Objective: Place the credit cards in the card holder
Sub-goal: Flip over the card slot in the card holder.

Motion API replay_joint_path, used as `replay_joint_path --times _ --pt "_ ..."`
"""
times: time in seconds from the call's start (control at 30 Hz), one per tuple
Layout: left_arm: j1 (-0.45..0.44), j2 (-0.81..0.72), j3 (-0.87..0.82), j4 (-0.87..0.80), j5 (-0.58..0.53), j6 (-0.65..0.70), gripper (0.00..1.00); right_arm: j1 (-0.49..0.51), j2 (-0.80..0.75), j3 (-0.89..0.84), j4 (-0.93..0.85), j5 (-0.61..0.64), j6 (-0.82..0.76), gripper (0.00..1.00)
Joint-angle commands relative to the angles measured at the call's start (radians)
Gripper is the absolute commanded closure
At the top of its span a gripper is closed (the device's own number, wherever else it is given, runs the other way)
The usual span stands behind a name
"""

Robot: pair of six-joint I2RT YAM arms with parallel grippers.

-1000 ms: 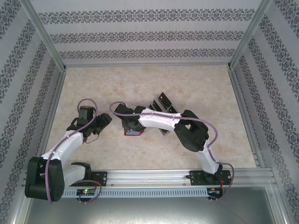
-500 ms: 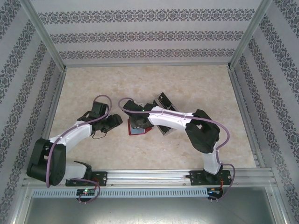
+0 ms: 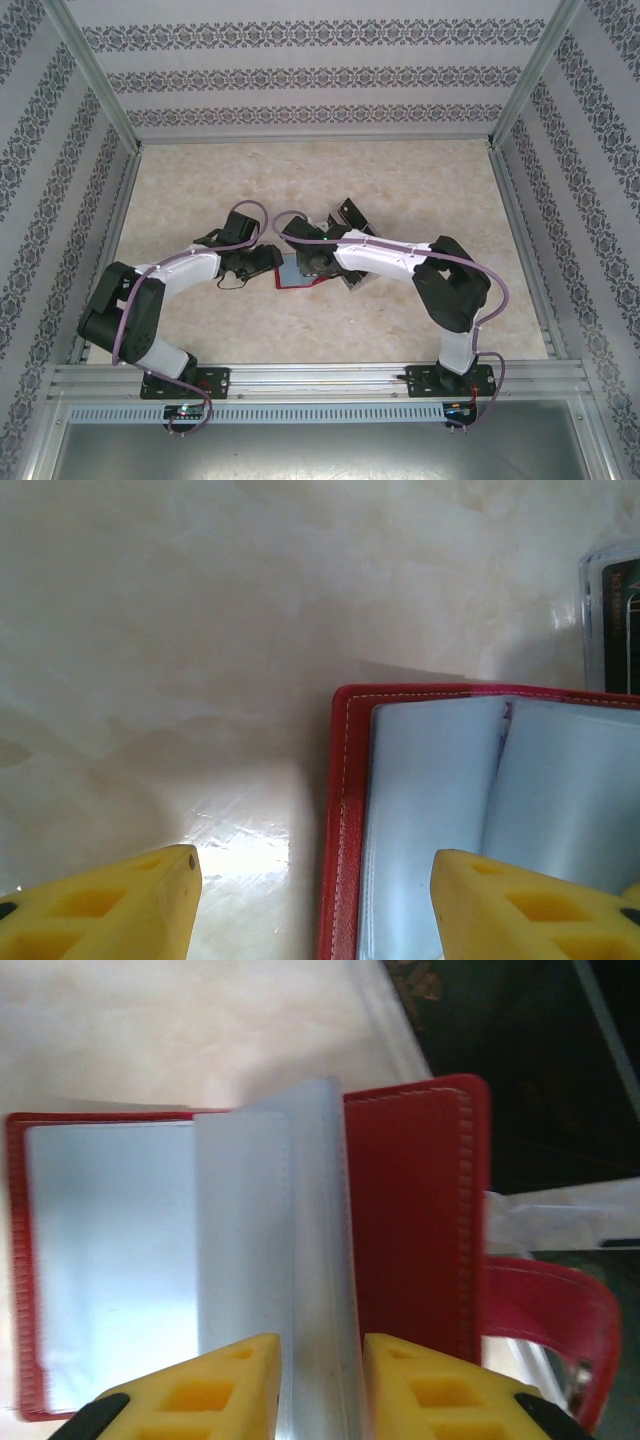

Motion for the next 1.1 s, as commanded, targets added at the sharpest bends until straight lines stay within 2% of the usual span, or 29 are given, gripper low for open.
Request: replay_joint_path --times 0.0,0.23,0.67,1.07 --pt "-0.027 0.021 0.033 0.004 -0.009 0.021 0.37 -0.016 -0.063 -0.040 -0.001 0.050 -0.015 0.70" --pt "-0.072 0.074 0.053 -0.010 -0.013 0.022 0.37 -0.035 -0.107 -0.078 0.012 0.056 -0.025 0.68" --pt "-0.101 0.101 0.094 -0.051 -0.025 0.045 0.36 -0.036 -0.042 -0.088 0.086 -0.035 -0.028 0.67" --pt "-0.103 0.032 0.059 -0.081 -0.072 0.040 0.35 0.009 0.066 -0.071 0.167 -0.150 0.017 0.69"
